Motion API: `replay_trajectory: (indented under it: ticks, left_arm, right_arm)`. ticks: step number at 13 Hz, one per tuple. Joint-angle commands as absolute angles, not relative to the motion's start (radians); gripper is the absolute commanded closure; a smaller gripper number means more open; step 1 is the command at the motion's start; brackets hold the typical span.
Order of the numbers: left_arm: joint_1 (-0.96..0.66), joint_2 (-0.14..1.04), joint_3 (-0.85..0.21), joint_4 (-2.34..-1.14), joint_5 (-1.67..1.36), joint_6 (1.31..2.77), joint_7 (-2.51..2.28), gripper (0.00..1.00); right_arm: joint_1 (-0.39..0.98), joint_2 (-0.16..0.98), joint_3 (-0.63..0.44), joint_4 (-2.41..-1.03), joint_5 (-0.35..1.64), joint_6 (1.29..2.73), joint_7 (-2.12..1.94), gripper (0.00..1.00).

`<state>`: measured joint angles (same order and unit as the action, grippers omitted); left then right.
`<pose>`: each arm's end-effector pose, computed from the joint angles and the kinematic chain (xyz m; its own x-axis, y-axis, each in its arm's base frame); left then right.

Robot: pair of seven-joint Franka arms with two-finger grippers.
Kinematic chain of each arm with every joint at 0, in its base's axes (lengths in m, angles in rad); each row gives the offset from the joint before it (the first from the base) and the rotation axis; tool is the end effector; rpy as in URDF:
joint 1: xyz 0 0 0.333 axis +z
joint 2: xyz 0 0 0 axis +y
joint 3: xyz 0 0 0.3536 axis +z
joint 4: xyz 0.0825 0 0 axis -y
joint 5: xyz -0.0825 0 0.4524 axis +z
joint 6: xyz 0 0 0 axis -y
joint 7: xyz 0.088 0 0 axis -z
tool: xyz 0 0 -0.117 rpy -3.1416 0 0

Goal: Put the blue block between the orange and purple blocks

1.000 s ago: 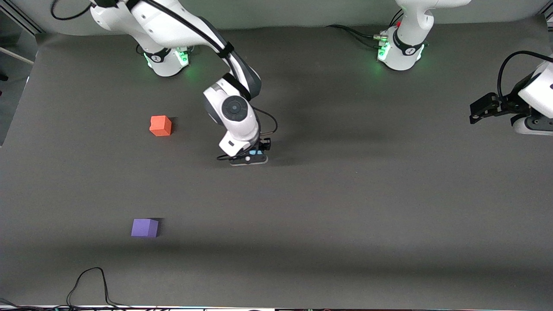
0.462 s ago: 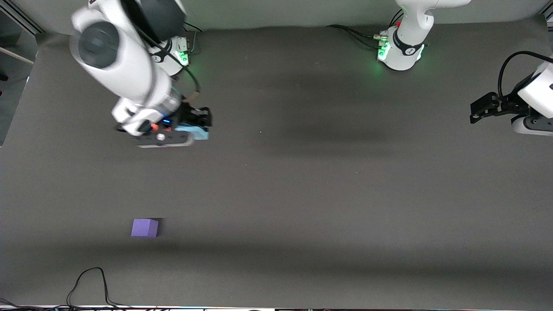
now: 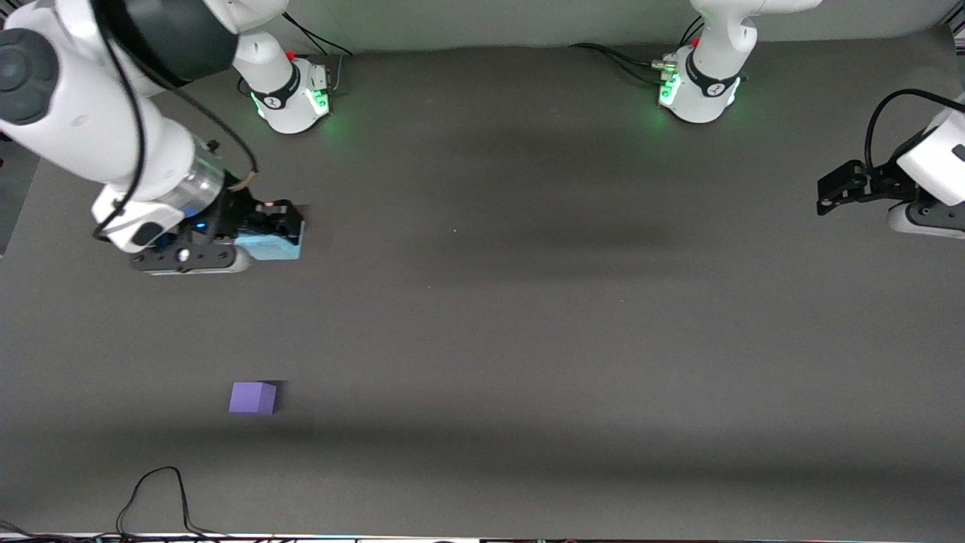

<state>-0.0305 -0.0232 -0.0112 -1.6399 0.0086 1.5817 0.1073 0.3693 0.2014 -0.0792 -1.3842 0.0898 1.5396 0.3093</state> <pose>0.6133 -0.0247 0.6301 0.9883 -0.1485 -0.0357 -0.1488 -0.9889 -0.0050 0.6541 0.2123 0.6185 0.9977 -0.0153 -0.0656 -0.0190 -0.9982 -0.0566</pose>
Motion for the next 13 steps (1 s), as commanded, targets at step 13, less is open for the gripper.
replay_trajectory:
  ticks: [13]
  left_arm:
    - [-0.026, -0.014, -0.017, -1.62, 0.021, 1.569, 0.121, 0.0]
  right_arm:
    - [-0.161, 0.03, 0.147, -2.08, 0.1, 2.045, 0.055, 0.33]
